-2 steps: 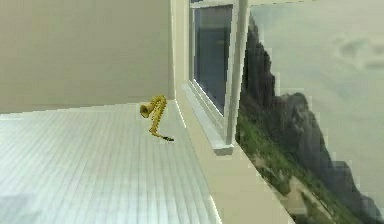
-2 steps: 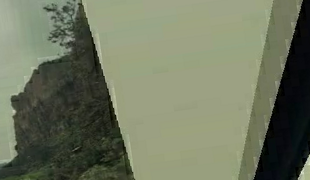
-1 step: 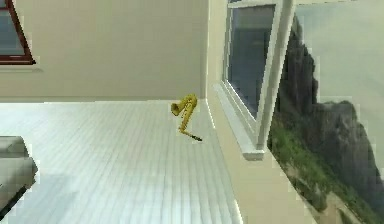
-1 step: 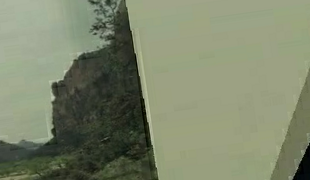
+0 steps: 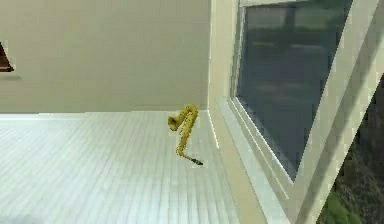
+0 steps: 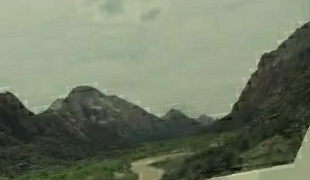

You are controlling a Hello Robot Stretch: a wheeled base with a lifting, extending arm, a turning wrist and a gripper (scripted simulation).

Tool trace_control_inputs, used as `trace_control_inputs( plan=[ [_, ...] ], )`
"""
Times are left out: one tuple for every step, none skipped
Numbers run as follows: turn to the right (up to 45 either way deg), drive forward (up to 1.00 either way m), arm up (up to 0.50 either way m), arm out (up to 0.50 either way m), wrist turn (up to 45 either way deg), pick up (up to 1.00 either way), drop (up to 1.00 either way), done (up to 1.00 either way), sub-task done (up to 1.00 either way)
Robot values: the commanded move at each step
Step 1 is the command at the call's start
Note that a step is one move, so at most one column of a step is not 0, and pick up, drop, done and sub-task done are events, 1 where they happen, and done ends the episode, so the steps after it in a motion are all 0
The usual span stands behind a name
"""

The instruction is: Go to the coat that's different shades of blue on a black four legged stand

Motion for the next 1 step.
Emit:
trace_control_inputs(
  plan=[
    [-27.0, 0.00, 0.00, 0.00, 0.0, 0.00, 0.00, 0.00, 0.00]
  ],
)
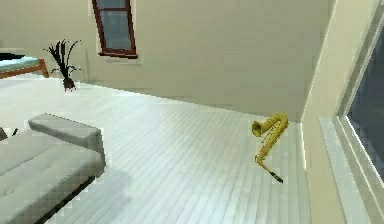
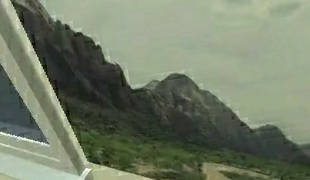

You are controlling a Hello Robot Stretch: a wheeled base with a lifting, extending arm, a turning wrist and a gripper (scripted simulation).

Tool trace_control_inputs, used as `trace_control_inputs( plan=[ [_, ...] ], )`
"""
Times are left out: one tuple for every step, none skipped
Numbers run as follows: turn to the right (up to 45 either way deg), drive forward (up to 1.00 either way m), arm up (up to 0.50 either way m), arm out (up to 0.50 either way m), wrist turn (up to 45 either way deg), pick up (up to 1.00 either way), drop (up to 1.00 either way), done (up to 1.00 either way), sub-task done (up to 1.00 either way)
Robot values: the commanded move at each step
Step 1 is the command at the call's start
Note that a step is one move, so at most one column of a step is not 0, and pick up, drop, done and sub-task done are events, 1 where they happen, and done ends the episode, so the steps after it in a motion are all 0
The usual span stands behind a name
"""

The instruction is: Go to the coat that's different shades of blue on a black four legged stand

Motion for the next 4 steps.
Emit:
trace_control_inputs(
  plan=[
    [0.0, 1.00, 0.00, 0.00, 0.0, 0.00, 0.00, 0.00, 0.00],
    [-6.0, 0.00, 0.00, 0.00, 0.0, 0.00, 0.00, 0.00, 0.00],
    [0.0, 0.35, 0.00, 0.00, 0.0, 0.00, 0.00, 0.00, 0.00],
    [-21.0, 0.00, 0.00, 0.00, 0.0, 0.00, 0.00, 0.00, 0.00]
  ],
)
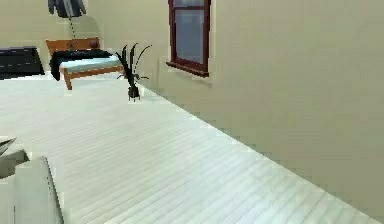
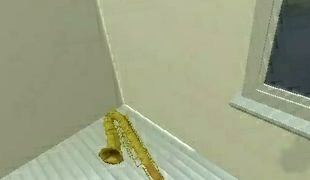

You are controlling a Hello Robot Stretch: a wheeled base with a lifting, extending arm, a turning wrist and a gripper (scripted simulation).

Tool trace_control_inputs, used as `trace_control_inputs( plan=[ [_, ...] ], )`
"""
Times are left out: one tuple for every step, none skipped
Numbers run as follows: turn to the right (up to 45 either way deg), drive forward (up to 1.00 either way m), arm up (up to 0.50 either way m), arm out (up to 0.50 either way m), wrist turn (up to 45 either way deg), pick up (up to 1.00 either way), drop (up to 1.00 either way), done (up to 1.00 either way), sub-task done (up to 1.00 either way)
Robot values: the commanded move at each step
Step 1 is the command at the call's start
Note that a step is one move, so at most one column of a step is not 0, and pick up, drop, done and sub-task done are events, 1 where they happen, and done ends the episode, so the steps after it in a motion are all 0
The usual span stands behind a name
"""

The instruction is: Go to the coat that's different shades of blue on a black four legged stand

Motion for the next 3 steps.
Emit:
trace_control_inputs(
  plan=[
    [0.0, 0.70, 0.00, 0.00, 0.0, 0.00, 0.00, 0.00, 0.00],
    [-36.0, 0.00, 0.00, 0.00, 0.0, 0.00, 0.00, 0.00, 0.00],
    [-3.0, 0.00, 0.00, 0.00, 0.0, 0.00, 0.00, 0.00, 0.00]
  ],
)
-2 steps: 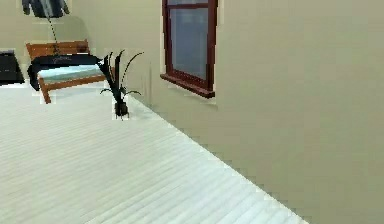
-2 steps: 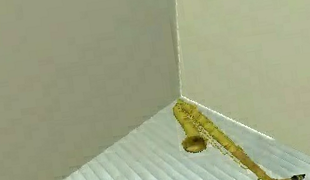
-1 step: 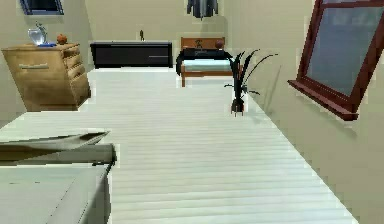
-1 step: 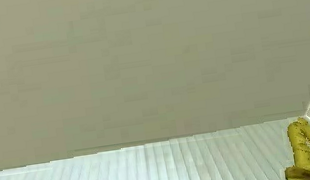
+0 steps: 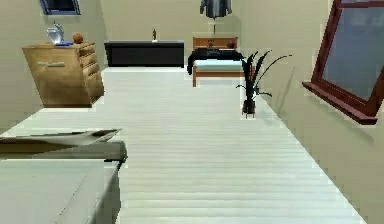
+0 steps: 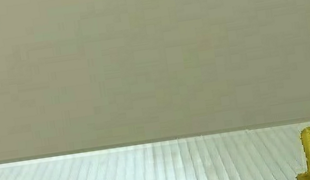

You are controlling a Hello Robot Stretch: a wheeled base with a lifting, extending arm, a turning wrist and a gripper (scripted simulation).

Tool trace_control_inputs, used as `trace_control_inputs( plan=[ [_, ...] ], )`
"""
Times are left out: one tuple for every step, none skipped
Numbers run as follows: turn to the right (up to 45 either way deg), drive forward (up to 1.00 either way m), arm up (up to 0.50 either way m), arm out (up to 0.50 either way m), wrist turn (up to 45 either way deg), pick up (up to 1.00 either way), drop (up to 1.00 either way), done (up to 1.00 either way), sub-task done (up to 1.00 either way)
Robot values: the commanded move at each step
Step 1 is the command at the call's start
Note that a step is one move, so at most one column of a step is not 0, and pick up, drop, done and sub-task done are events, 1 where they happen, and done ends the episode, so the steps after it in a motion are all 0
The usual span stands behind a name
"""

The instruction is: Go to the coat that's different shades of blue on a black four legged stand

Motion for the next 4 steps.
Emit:
trace_control_inputs(
  plan=[
    [0.0, 1.00, 0.00, 0.00, 0.0, 0.00, 0.00, 0.00, 0.00],
    [0.0, 0.35, 0.00, 0.00, 0.0, 0.00, 0.00, 0.00, 0.00],
    [-3.0, 0.00, 0.00, 0.00, 0.0, 0.00, 0.00, 0.00, 0.00],
    [0.0, 1.00, 0.00, 0.00, 0.0, 0.00, 0.00, 0.00, 0.00]
  ],
)
